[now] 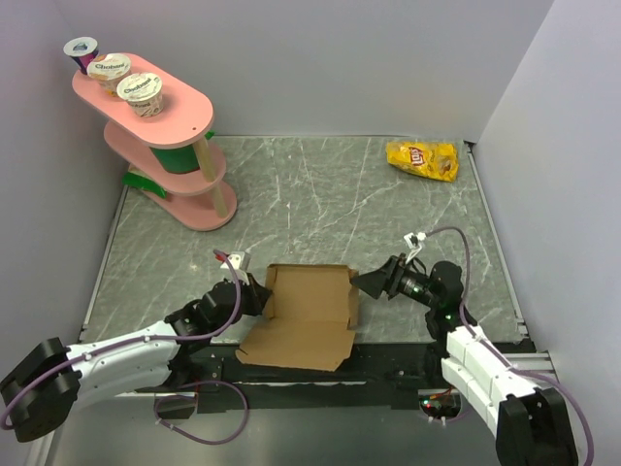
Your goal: Fold the paper box
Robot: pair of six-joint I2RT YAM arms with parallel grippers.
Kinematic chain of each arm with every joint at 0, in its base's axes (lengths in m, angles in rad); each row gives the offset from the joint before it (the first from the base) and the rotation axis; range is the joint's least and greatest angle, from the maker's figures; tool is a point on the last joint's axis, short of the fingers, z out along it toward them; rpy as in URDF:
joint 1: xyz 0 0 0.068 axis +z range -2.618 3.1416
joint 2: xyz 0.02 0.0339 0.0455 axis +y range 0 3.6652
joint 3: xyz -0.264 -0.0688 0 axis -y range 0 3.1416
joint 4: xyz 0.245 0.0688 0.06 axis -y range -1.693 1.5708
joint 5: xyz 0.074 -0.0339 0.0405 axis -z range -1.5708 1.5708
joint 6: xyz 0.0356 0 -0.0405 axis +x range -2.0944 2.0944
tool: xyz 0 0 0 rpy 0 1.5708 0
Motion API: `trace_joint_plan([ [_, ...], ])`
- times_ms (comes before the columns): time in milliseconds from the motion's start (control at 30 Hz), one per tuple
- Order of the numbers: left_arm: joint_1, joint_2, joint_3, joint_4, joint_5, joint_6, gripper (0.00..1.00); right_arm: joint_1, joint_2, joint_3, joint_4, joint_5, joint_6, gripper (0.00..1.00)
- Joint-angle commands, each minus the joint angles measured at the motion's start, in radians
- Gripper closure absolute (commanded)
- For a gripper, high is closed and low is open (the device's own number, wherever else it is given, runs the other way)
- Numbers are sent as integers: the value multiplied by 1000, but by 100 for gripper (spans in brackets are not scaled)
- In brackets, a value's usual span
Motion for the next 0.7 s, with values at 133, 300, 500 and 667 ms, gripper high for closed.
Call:
trace_joint_plan([
  [133,0,-2,-15,50,9,-66,99,-59,-14,-94,294,-114,150,22],
  [300,0,-17,-21,50,12,-63,99,-70,32,-109,388,-114,184,28],
  [500,0,-22,-23,56,19,-52,99,-68,107,-109,421,-121,162,47],
  [667,0,-11,-18,57,22,-47,99,-70,111,-121,431,-113,164,57],
])
